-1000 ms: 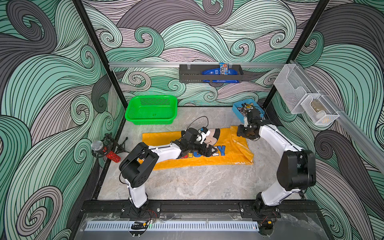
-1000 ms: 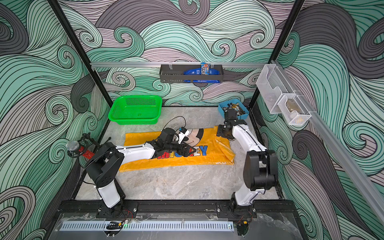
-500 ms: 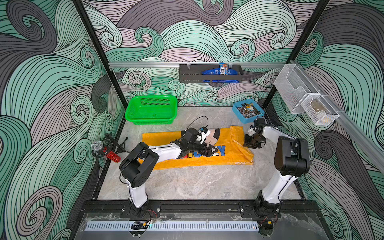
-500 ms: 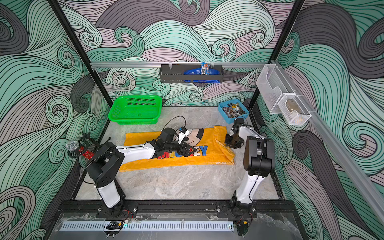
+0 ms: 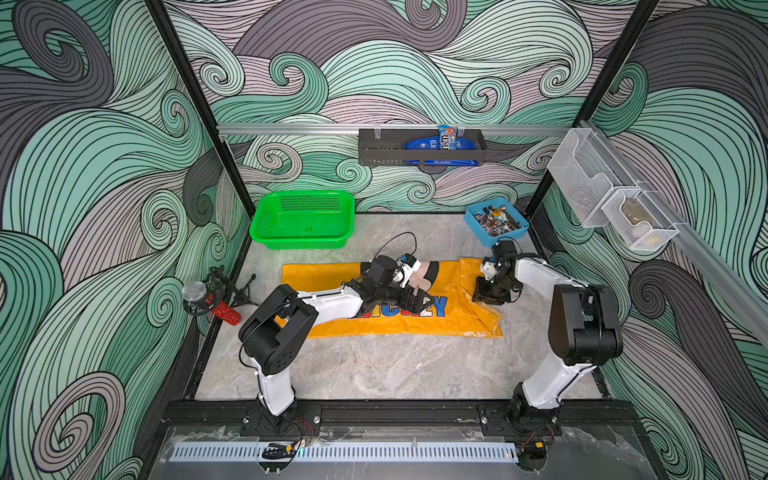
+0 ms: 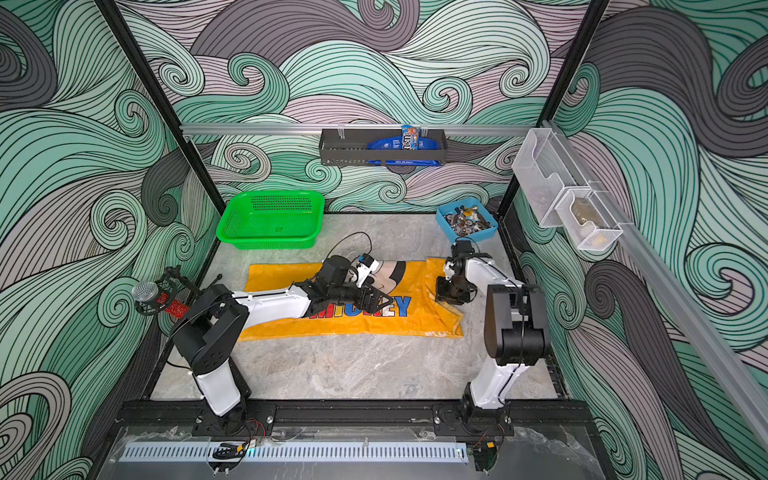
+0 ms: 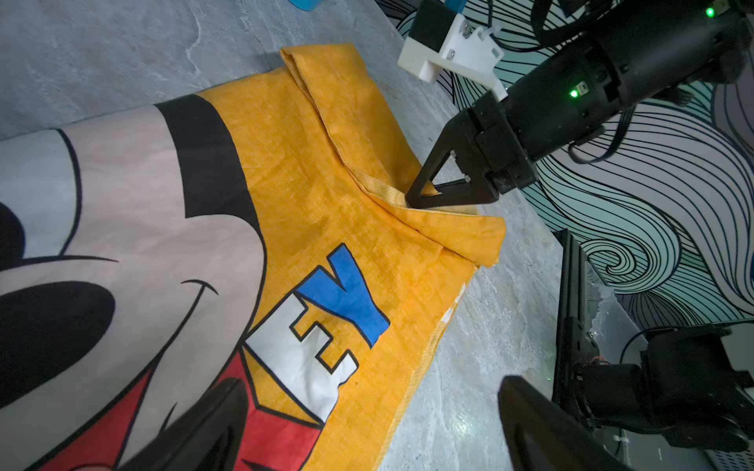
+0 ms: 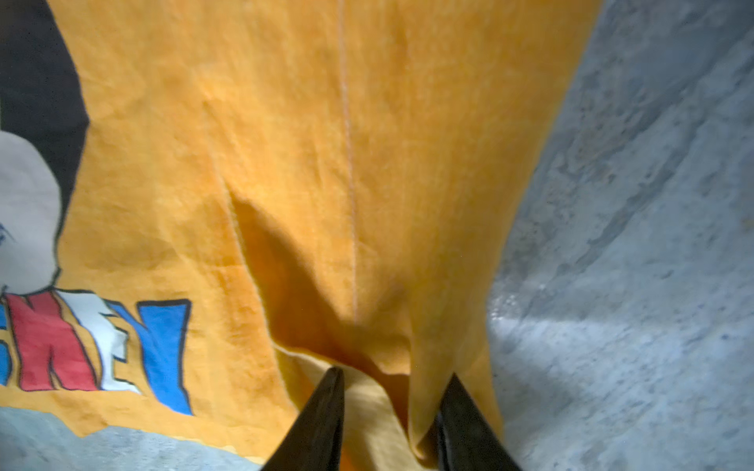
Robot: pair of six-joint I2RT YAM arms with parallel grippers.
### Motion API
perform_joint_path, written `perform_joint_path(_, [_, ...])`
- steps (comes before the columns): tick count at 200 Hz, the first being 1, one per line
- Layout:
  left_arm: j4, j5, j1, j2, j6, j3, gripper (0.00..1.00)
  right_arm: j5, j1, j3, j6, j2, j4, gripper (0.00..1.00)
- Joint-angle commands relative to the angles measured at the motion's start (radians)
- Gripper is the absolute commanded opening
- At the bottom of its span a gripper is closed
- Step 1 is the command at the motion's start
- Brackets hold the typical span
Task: Roll up the pillowcase
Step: Roll the pillowcase at the center of the board.
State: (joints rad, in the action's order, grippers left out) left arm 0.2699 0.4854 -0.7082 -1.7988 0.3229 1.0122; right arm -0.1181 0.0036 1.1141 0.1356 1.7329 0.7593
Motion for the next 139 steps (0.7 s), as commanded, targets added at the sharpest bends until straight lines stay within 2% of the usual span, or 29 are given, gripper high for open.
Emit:
perform_joint_path(1, [0.012, 0.025, -0.001, -0.015, 0.003, 0.017, 0.98, 0.049, 0.003, -0.01, -0.002, -0.045, 0.054, 0.43])
perform_joint_path(31, [0.014, 0.025, -0.004, -0.007, 0.006, 0.007, 0.98, 0.092, -0.008, -0.037, 0.005, -0.123, 0.101, 0.46])
perform_joint_path(39, [0.017, 0.025, -0.005, -0.004, 0.006, 0.003, 0.98, 0.062, -0.033, -0.051, 0.01, -0.157, 0.102, 0.49])
perform_joint_path(61, [0.029, 0.029, -0.004, -0.006, 0.011, -0.004, 0.98, 0.027, -0.072, -0.066, 0.021, -0.217, 0.122, 0.67])
perform_joint_path(89, [0.044, 0.038, -0.007, -0.014, 0.018, -0.002, 0.98, -0.05, -0.158, -0.111, 0.031, -0.225, 0.114, 0.68])
perform_joint_path(139, [0.049, 0.037, -0.01, -0.007, 0.018, -0.013, 0.99, -0.227, -0.209, -0.275, 0.158, -0.289, -0.004, 0.69])
